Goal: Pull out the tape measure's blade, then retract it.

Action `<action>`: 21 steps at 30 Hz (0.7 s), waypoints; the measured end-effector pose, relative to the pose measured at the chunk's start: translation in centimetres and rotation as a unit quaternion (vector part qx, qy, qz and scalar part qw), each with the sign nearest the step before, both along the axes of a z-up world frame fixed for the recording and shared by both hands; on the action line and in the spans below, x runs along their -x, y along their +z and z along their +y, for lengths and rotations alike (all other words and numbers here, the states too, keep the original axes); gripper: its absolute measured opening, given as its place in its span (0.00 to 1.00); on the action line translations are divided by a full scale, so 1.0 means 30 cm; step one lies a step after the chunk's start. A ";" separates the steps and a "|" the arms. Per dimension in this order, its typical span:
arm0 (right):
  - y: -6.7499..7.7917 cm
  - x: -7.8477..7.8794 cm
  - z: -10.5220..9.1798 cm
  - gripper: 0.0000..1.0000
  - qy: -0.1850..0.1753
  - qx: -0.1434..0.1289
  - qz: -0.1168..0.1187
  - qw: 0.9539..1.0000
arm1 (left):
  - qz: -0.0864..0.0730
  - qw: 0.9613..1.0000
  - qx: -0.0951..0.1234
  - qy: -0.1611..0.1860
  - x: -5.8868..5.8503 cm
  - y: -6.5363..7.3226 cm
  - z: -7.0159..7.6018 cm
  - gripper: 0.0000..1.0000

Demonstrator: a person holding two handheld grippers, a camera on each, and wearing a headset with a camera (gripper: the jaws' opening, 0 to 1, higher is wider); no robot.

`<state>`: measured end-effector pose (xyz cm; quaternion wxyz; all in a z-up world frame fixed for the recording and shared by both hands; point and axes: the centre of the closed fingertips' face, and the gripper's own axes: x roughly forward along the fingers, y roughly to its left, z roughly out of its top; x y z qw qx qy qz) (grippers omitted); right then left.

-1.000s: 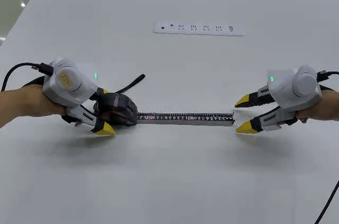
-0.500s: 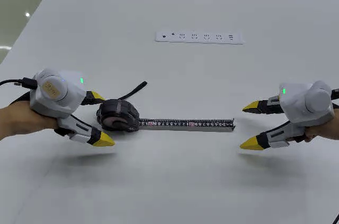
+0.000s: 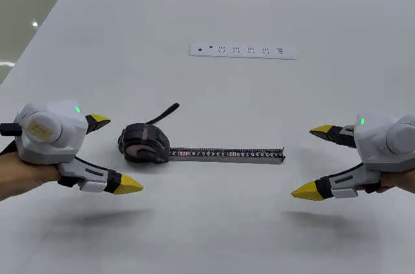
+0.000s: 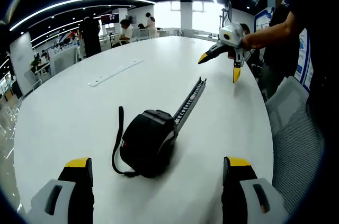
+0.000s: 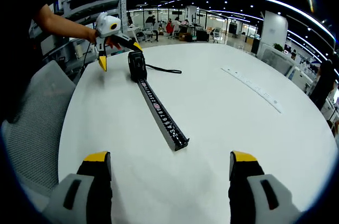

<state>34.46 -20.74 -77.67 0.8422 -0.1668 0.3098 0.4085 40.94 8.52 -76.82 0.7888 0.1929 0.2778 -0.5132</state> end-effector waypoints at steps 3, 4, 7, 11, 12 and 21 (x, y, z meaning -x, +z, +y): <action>-0.007 0.011 -0.004 0.98 -0.022 0.001 0.001 1.000 | 0.003 1.000 0.015 0.012 0.023 0.009 0.001 1.00; -0.008 0.013 -0.003 0.98 -0.028 -0.002 0.003 1.000 | 0.005 1.000 0.017 0.015 0.029 0.009 0.002 1.00; -0.008 0.021 0.000 1.00 -0.042 -0.003 -0.002 0.999 | 0.002 0.999 0.023 0.028 0.045 0.012 0.004 1.00; 0.003 0.034 0.011 1.00 -0.061 -0.017 -0.008 0.998 | 0.000 0.998 0.038 0.044 0.064 0.022 0.001 1.00; 0.006 0.036 0.012 1.00 -0.063 -0.019 -0.010 0.998 | -0.002 0.998 0.041 0.047 0.067 0.025 0.001 1.00; 0.019 0.073 0.020 1.00 -0.096 -0.026 -0.021 0.995 | -0.015 0.994 0.066 0.080 0.106 0.040 -0.018 1.00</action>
